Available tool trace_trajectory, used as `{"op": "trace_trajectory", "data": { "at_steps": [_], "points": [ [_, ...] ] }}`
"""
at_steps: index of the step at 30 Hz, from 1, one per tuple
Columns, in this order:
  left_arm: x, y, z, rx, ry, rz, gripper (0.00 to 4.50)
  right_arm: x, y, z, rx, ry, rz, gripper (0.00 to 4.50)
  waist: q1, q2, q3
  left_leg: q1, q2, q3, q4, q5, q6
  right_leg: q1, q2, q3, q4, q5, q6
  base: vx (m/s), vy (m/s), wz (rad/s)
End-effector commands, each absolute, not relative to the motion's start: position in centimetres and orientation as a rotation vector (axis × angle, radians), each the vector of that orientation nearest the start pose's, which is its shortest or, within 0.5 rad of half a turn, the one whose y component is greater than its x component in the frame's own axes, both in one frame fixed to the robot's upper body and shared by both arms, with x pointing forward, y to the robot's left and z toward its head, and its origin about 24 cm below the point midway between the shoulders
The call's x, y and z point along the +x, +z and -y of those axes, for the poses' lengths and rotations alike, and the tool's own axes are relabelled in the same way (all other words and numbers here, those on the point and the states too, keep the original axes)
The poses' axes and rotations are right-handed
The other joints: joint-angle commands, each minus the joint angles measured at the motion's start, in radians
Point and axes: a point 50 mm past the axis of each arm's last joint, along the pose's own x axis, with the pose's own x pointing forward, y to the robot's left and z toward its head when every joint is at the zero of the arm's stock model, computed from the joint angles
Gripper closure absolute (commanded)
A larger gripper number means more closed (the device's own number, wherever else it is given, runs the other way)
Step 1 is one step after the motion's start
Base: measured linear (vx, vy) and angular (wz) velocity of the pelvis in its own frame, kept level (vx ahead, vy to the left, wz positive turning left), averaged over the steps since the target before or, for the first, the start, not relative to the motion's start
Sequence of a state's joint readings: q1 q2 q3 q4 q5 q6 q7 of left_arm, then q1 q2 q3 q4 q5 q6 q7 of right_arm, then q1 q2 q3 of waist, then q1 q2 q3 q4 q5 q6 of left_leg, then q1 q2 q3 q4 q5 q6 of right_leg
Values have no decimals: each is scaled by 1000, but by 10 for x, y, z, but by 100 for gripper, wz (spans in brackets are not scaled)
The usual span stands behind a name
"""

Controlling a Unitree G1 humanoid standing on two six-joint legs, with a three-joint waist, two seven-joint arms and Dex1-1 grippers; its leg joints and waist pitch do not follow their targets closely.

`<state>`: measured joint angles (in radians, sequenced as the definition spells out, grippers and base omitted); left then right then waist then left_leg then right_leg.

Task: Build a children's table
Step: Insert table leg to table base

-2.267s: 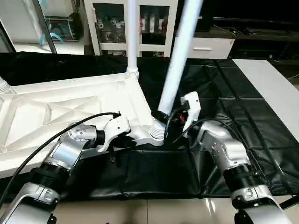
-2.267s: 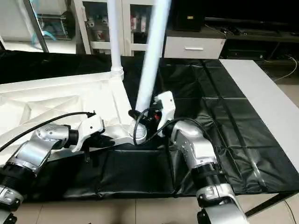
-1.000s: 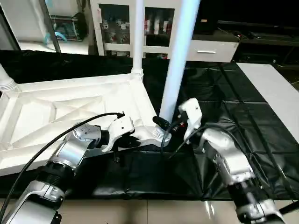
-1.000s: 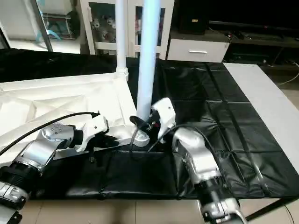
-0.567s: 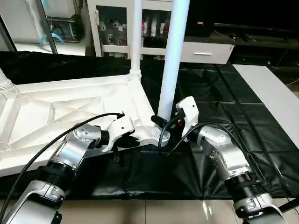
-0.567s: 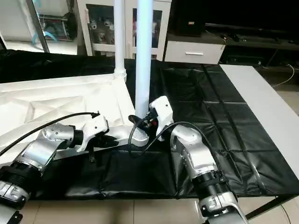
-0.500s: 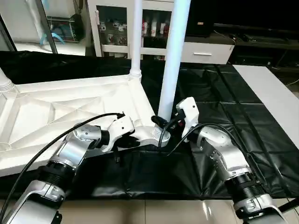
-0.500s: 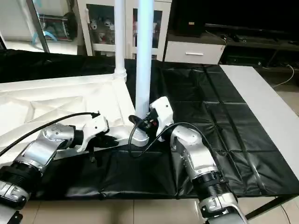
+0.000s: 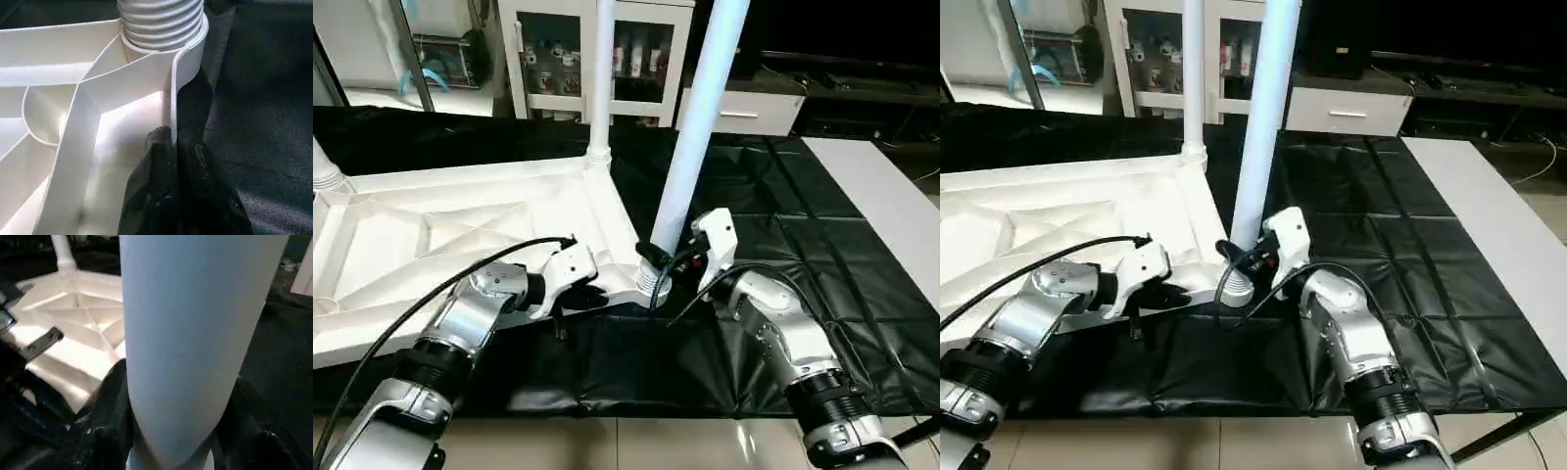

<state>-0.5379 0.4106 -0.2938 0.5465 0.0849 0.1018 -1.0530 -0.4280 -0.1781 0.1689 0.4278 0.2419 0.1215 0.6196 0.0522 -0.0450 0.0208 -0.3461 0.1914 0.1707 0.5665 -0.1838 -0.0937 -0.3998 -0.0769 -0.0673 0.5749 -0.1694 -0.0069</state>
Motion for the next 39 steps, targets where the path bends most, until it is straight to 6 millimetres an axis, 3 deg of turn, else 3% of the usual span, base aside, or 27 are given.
{"op": "trace_trajectory", "data": {
  "at_steps": [1,6,9,14,23,28,32,36,39],
  "points": [
    [310,33,-157,471,-1149,-499,450,293,-14,155,-73,639,-513,264,-5,9,-19,13,34,-24,-83,-501,-1,4,-71,35,-113,-676,-31,0,0,0],
    [311,35,-157,478,-1152,-497,450,297,-6,154,-55,676,-495,264,-5,10,-20,15,34,-27,-84,-514,1,4,-71,34,-114,-678,-29,0,0,0],
    [312,36,-157,481,-1160,-496,450,309,12,155,68,646,-425,264,-3,12,-23,11,37,-26,-87,-495,4,8,-70,38,-108,-629,-47,0,0,0],
    [311,36,-156,490,-1169,-498,450,314,23,159,70,686,-403,264,-1,10,-23,9,38,-20,-86,-469,8,9,-70,40,-104,-592,-66,0,0,0],
    [311,35,-152,494,-1180,-498,450,298,3,151,-42,771,-483,264,8,16,-24,8,39,-16,-87,-424,8,14,-69,43,-98,-544,-85,0,0,0],
    [312,35,-153,499,-1181,-500,450,290,-15,146,-99,770,-563,264,1,15,-20,11,35,-23,-86,-482,-2,9,-72,35,-114,-672,-39,0,0,0],
    [312,36,-154,502,-1182,-501,450,290,-21,147,-71,740,-597,264,-5,19,-19,12,35,-29,-89,-516,-5,9,-70,31,-117,-678,-31,0,0,0],
    [311,36,-154,502,-1185,-502,450,285,-27,148,-54,726,-623,264,-16,23,-13,28,33,-34,-89,-587,-5,4,-68,15,-133,-726,-15,0,0,0],
    [311,35,-154,502,-1185,-505,450,283,-30,149,-64,723,-631,264,-21,27,-11,38,33,-36,-89,-622,-8,0,-67,13,-138,-723,-22,0,0,0]
  ]
}}
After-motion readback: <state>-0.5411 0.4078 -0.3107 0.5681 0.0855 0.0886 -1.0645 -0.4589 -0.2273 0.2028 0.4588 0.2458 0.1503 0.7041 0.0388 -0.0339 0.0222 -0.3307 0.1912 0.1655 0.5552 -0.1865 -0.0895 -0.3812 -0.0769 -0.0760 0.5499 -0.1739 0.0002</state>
